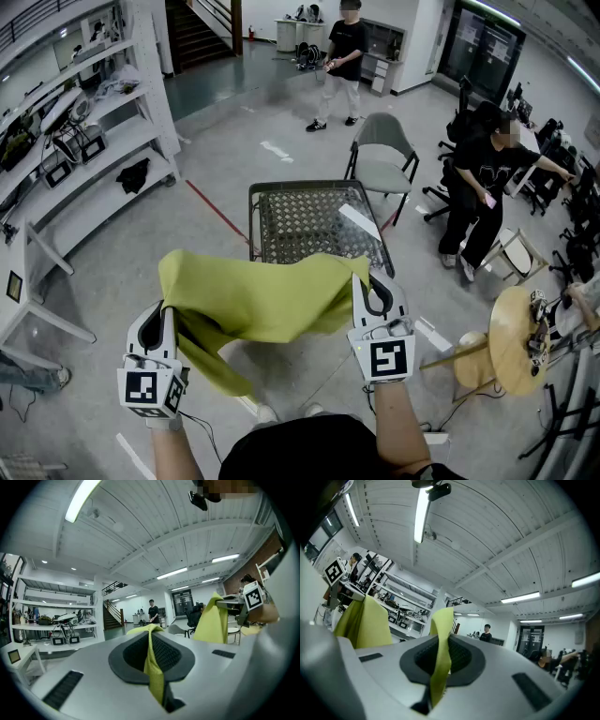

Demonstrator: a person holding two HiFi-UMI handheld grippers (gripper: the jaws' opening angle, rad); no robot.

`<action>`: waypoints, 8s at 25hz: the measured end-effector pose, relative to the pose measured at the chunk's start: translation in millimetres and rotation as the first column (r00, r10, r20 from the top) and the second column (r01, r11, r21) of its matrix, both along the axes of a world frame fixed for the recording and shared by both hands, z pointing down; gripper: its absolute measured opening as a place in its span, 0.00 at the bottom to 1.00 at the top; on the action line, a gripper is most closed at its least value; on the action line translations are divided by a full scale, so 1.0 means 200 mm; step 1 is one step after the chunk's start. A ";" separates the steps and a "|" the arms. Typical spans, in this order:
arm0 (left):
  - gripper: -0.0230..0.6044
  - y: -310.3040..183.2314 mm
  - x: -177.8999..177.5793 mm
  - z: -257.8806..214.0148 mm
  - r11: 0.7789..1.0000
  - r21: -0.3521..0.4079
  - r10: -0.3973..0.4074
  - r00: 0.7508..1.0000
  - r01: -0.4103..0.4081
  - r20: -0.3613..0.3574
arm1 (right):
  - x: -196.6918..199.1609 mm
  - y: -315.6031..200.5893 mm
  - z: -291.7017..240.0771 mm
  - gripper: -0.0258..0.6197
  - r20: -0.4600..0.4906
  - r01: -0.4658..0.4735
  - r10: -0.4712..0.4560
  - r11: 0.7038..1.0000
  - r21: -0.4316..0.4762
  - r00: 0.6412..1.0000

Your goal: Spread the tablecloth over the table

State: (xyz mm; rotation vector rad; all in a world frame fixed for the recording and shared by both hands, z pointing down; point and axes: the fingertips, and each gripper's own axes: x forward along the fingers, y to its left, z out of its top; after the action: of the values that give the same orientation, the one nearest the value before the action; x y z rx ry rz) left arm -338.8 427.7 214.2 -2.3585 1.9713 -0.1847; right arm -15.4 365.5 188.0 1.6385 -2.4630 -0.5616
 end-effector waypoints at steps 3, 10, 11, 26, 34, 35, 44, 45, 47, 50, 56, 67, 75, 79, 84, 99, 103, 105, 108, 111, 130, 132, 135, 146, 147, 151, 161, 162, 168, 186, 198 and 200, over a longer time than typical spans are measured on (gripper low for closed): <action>0.06 -0.02 0.03 0.02 1.000 -0.005 0.001 1.000 -0.001 -0.006 | 0.03 -0.02 0.01 0.05 -0.001 0.004 -0.004 1.000 0.006 1.000; 0.06 -0.03 0.18 0.03 1.000 -0.021 0.012 1.000 -0.011 0.018 | 0.12 -0.02 0.02 0.05 0.009 0.036 -0.036 0.999 0.000 0.999; 0.06 -0.03 0.19 0.03 1.000 -0.021 0.010 1.000 -0.009 0.022 | 0.14 -0.02 0.02 0.05 0.011 0.038 -0.038 0.999 0.005 0.999; 0.06 -0.03 0.49 0.14 0.996 -0.082 -0.013 0.997 0.019 0.074 | 0.47 -0.04 0.12 0.05 0.084 0.050 -0.048 0.999 -0.022 0.995; 0.06 -0.21 0.40 0.16 0.996 -0.084 -0.008 0.998 0.013 0.064 | 0.39 -0.18 0.09 0.05 0.064 0.040 -0.038 0.999 -0.022 0.997; 0.06 -0.24 0.38 0.17 0.996 -0.085 -0.008 0.998 0.013 0.059 | 0.36 -0.21 0.10 0.05 0.056 0.037 -0.036 0.999 -0.023 0.998; 0.06 -0.68 0.00 0.22 0.996 -0.090 -0.007 1.000 0.009 0.023 | 0.08 -0.61 0.07 0.05 0.010 -0.014 0.014 1.000 -0.021 1.000; 0.06 -0.72 -0.04 0.23 0.996 -0.090 -0.007 1.000 0.009 0.020 | 0.05 -0.65 0.07 0.06 0.004 -0.020 0.020 1.000 -0.022 1.000; 0.06 -0.81 -0.13 0.23 0.996 -0.089 -0.007 1.000 0.008 0.013 | -0.02 -0.73 0.07 0.06 -0.003 -0.028 0.028 0.999 -0.024 1.000; 0.06 -0.95 -0.26 0.24 0.996 -0.086 -0.009 1.000 0.009 0.000 | -0.13 -0.85 0.07 0.06 -0.015 -0.042 0.042 0.999 -0.031 0.999; 0.06 -1.18 -0.50 0.27 0.996 -0.091 0.023 1.000 -0.022 0.007 | -0.35 -1.08 0.04 0.05 -0.032 -0.079 0.078 0.997 -0.025 0.996; 0.06 -1.43 -0.70 0.34 0.991 -0.118 0.062 0.998 -0.059 0.017 | -0.57 -1.31 0.07 0.06 -0.083 -0.113 0.110 0.993 -0.036 0.990; 0.06 -1.54 -0.76 0.40 0.988 -0.149 0.050 0.999 -0.047 0.018 | -0.62 -1.44 0.13 0.06 -0.099 -0.115 0.110 0.992 -0.056 0.989; 0.06 -1.58 -0.74 0.41 0.987 -0.154 0.045 0.998 -0.039 0.034 | -0.60 -1.50 0.17 0.05 -0.095 -0.115 0.108 0.991 -0.064 0.990; 0.06 -1.67 -0.71 0.41 0.986 -0.168 0.024 0.998 -0.016 0.049 | -0.54 -1.62 0.21 0.05 -0.070 -0.112 0.106 0.990 -0.086 0.992; 0.06 -2.20 -0.39 0.39 0.977 -0.213 0.024 0.979 0.020 0.202 | -0.15 -2.13 0.42 0.06 -0.131 -0.157 0.137 0.975 -0.156 0.982; 0.06 -2.38 -0.25 0.36 0.975 -0.221 0.062 0.965 -0.004 0.256 | 0.05 -2.25 0.46 0.05 -0.125 -0.205 0.184 0.962 -0.181 0.975; 0.06 -2.48 -0.16 0.34 0.975 -0.222 0.087 0.957 -0.025 0.278 | 0.17 -2.30 0.49 0.05 -0.119 -0.231 0.210 0.953 -0.197 0.970; 0.06 -2.62 0.01 0.33 0.972 -0.227 0.137 0.942 -0.067 0.308 | 0.34 -2.36 0.53 0.05 -0.121 -0.265 0.244 0.940 -0.215 0.962; 0.06 -2.78 0.16 0.32 0.964 -0.246 0.180 0.930 -0.102 0.320 | 0.49 -2.42 0.56 0.05 -0.124 -0.293 0.271 0.929 -0.227 0.955; 0.06 -3.63 0.91 0.34 0.928 -0.320 0.316 0.863 -0.193 0.395 | 1.44 -2.92 0.58 0.05 -0.241 -0.447 0.395 0.866 -0.223 0.887; 0.06 -3.70 0.97 0.35 0.927 -0.322 0.316 0.862 -0.191 0.397 | 1.51 -3.01 0.58 0.06 -0.249 -0.454 0.400 0.864 -0.220 0.882; 0.06 -3.80 1.05 0.37 0.925 -0.328 0.313 0.870 -0.189 0.381 | 1.63 -3.13 0.58 0.06 -0.265 -0.471 0.412 0.853 -0.224 0.872; 0.06 -4.21 1.31 0.36 0.936 -0.317 0.264 0.898 -0.151 0.351 | 2.01 -3.56 0.55 0.05 -0.316 -0.516 0.438 0.826 -0.226 0.841; 0.06 -4.25 1.32 0.37 0.936 -0.321 0.262 0.899 -0.148 0.352 | 2.03 -3.59 0.56 0.05 -0.319 -0.521 0.442 0.822 -0.229 0.838; 0.06 -4.36 1.36 0.47 0.929 -0.347 0.259 0.894 -0.128 0.365 | 2.10 -3.70 0.64 0.05 -0.330 -0.534 0.446 0.806 -0.256 0.832; 0.07 -4.39 1.40 1.00 0.884 -0.458 0.302 0.863 -0.094 0.405 | 2.07 -3.80 1.16 0.06 -0.379 -0.519 0.384 0.768 -0.375 0.842; 0.07 -4.39 1.40 1.05 0.877 -0.471 0.305 0.865 -0.091 0.400 | 2.05 -3.80 1.21 0.06 -0.385 -0.516 0.374 0.765 -0.385 0.844; 0.07 -4.35 1.37 1.37 0.831 -0.551 0.324 0.872 -0.076 0.368 | 2.00 -3.76 1.54 0.06 -0.414 -0.507 0.332 0.737 -0.447 0.848; 0.33 -4.14 1.29 1.69 0.781 -0.619 0.371 0.855 -0.076 0.363 | 1.83 -3.63 1.93 0.34 -0.349 -0.454 0.294 0.644 -0.615 0.890; 0.51 -3.79 1.17 1.68 0.768 -0.639 0.362 0.855 -0.048 0.371 | 1.82 -3.41 1.89 0.41 -0.325 -0.446 0.305 0.625 -0.640 0.895; 0.51 -3.71 1.15 1.70 0.762 -0.646 0.367 0.854 -0.048 0.369 | 1.79 -3.35 1.91 0.42 -0.321 -0.435 0.294 0.621 -0.652 0.900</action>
State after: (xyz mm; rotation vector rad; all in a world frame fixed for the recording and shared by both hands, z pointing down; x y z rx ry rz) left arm -108.7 -313.6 553.2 -2.4866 1.5161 -1.4571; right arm 342.7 -305.4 569.2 1.5580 -1.7523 0.2828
